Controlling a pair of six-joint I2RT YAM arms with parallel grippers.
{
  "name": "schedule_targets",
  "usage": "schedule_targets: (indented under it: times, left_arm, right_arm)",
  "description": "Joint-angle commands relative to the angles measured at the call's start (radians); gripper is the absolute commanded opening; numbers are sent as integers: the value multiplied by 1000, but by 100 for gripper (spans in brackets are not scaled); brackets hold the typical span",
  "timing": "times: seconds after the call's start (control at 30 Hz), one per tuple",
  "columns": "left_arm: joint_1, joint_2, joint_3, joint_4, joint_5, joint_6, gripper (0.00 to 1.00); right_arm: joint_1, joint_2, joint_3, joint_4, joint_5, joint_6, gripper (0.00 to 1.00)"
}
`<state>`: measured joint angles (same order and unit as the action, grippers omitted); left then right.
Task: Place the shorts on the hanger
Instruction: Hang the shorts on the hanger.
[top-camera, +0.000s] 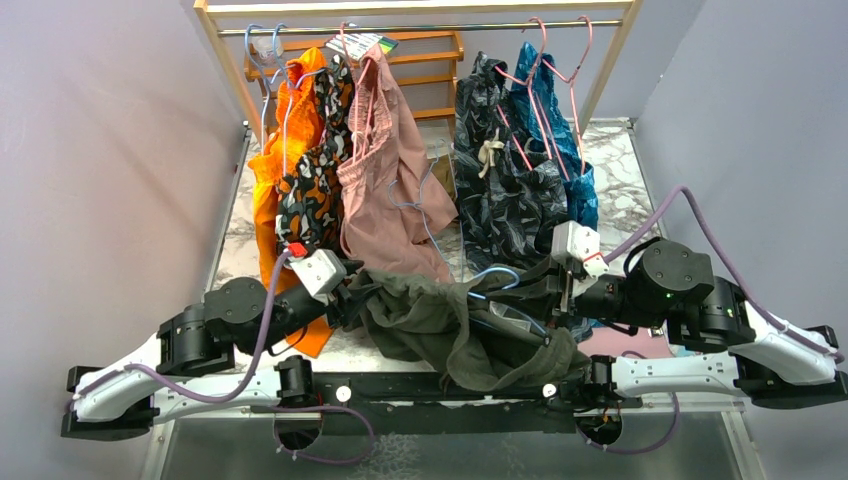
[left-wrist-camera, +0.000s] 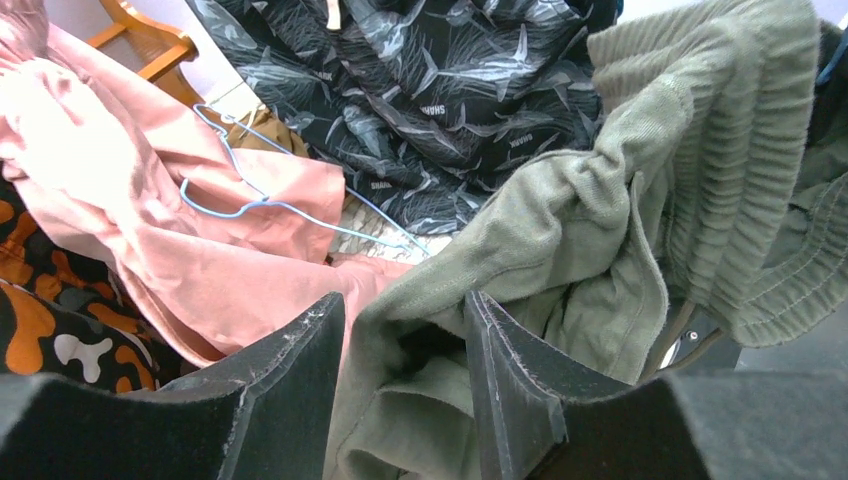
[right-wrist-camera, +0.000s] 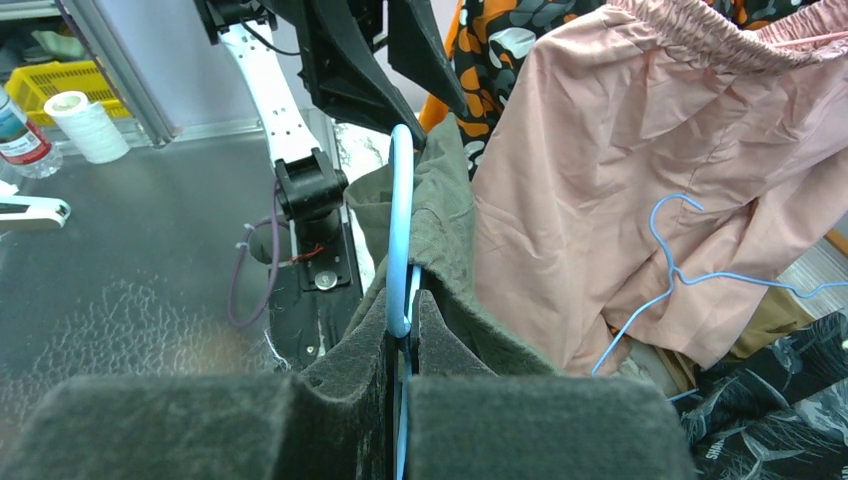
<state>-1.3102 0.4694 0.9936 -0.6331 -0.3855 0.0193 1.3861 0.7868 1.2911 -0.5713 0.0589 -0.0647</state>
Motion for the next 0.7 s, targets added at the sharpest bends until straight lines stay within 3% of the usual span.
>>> schedule_targets:
  times: [0.0,0.1,0.3,0.47,0.67]
  left_arm:
    - [3,24,-4,6,-29,14,49]
    - [3,22,-6,10,-30,21,40]
    - [3,20,-4,11,-34,23,1]
    - [3,15,2,11,-75,17,0]
    - [3,-26,21,13,-248,-24,0]
  right_arm:
    - [1,-27,52,56,-22,-8,1]
    - [1,-33,56,47,-17,-9,1]
    - [1,-43,54,43,-9,-11,1]
    - [1,-51,55,36,23,-20,1]
    - [1,-88,46,47,85,-32,1]
